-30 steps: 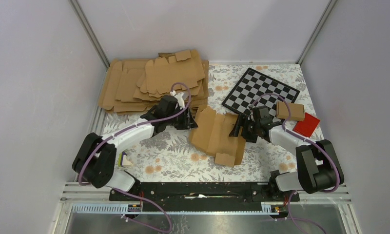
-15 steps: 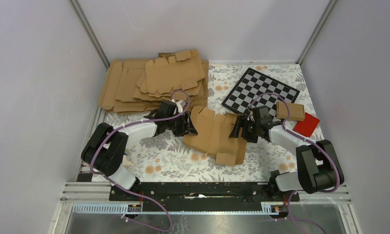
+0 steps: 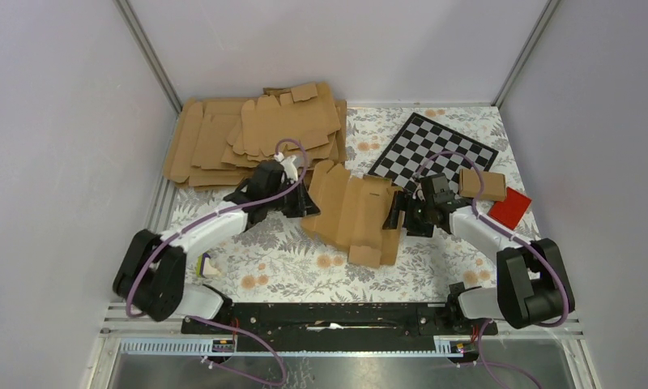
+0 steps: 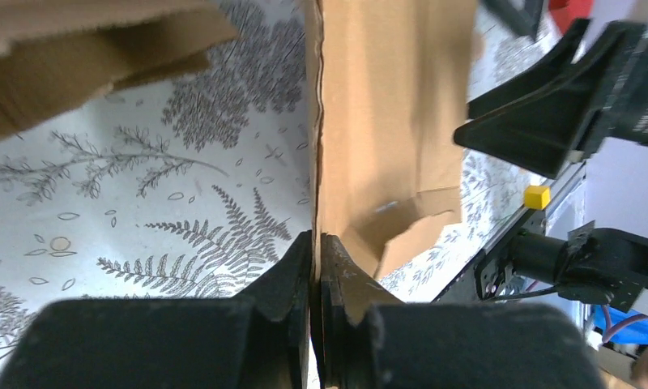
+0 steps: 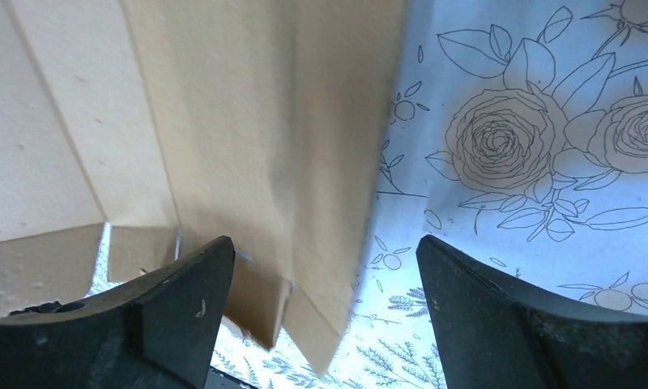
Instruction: Fold the paper box
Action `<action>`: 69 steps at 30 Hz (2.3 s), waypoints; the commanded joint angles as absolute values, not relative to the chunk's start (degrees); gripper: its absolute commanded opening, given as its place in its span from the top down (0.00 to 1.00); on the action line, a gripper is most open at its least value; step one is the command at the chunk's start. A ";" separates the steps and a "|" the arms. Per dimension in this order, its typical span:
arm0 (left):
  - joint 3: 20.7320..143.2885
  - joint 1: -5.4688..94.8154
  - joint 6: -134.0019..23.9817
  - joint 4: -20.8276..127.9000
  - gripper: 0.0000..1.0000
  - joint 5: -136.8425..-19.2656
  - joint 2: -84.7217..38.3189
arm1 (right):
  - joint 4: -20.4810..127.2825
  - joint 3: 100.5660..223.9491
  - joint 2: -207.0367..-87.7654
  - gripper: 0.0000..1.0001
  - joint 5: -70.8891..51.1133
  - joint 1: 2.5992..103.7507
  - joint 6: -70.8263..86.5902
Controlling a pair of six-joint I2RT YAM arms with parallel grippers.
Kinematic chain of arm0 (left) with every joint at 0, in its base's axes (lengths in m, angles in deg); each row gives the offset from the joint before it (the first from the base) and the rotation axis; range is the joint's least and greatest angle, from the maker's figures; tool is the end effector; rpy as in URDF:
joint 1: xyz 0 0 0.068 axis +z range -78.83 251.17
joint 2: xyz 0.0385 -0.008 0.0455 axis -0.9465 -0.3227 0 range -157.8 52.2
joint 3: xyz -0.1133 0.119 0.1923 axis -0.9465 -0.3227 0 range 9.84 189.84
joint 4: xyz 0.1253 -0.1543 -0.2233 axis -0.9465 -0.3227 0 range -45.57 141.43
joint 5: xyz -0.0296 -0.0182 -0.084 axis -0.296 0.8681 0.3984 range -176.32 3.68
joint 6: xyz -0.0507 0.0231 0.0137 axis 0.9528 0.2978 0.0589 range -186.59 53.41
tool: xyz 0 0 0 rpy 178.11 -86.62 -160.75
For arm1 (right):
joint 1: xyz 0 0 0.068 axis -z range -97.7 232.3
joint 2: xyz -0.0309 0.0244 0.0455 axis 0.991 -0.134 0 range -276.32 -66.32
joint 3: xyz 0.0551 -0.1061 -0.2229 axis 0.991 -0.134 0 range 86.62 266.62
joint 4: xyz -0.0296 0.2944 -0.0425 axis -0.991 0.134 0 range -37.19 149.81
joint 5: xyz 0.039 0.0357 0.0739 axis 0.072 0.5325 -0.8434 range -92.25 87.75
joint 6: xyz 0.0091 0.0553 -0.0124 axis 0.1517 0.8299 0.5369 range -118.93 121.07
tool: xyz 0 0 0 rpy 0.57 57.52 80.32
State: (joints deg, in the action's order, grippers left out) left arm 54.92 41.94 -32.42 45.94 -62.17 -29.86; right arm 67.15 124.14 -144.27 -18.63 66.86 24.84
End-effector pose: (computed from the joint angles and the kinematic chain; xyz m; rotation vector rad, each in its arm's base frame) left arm 0.2814 -0.1765 0.1562 0.1253 2.4641 -1.0153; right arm 0.2764 0.0882 0.1203 0.0701 2.5883 0.6264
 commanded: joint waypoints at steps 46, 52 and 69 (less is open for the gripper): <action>47.75 36.86 -35.33 58.59 0.96 -74.98 -13.96 | 52.55 111.58 -136.70 0.16 -24.31 66.39 43.16; 43.35 34.69 -35.47 63.47 0.97 -75.64 -11.70 | 47.80 109.33 -136.35 0.21 -26.37 66.39 50.74; 36.95 33.14 -35.54 71.60 0.99 -81.70 -7.48 | 47.54 112.53 -139.43 0.04 -32.01 66.37 47.17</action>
